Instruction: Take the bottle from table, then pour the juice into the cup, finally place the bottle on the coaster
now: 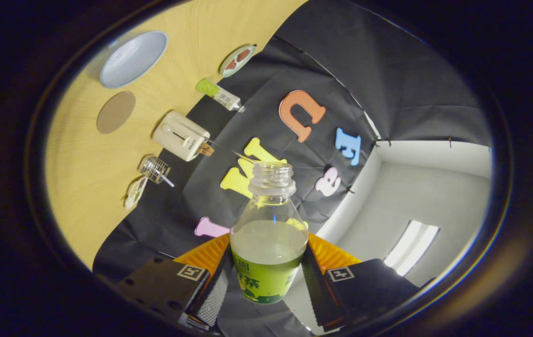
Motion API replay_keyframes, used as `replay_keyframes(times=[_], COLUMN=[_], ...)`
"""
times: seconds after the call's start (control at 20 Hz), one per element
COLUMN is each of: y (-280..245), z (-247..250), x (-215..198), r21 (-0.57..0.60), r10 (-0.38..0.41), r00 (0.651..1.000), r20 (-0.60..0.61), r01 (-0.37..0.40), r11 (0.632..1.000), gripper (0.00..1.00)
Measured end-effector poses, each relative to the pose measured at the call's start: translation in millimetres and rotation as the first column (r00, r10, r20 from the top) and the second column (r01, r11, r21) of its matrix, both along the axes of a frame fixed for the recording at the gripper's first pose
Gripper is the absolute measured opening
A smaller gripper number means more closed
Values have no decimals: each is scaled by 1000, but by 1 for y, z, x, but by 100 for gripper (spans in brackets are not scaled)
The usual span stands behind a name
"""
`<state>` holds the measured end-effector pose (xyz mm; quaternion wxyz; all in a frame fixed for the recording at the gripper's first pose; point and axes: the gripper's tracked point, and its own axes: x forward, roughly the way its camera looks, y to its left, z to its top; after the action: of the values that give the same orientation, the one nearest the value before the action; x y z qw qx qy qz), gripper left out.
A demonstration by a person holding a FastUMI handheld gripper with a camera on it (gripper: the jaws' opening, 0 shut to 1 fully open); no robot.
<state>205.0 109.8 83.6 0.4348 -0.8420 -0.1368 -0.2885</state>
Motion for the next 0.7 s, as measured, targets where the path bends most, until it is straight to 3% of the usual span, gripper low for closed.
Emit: replay_keyframes(times=[0.55, 0.7], y=[3, 1], z=[26, 25], x=[-11, -7], r21=[24, 82], r10=[21, 31], r00=[998, 997], r20=[63, 69], r01=[-22, -37], r11=[999, 996], gripper=[80, 80])
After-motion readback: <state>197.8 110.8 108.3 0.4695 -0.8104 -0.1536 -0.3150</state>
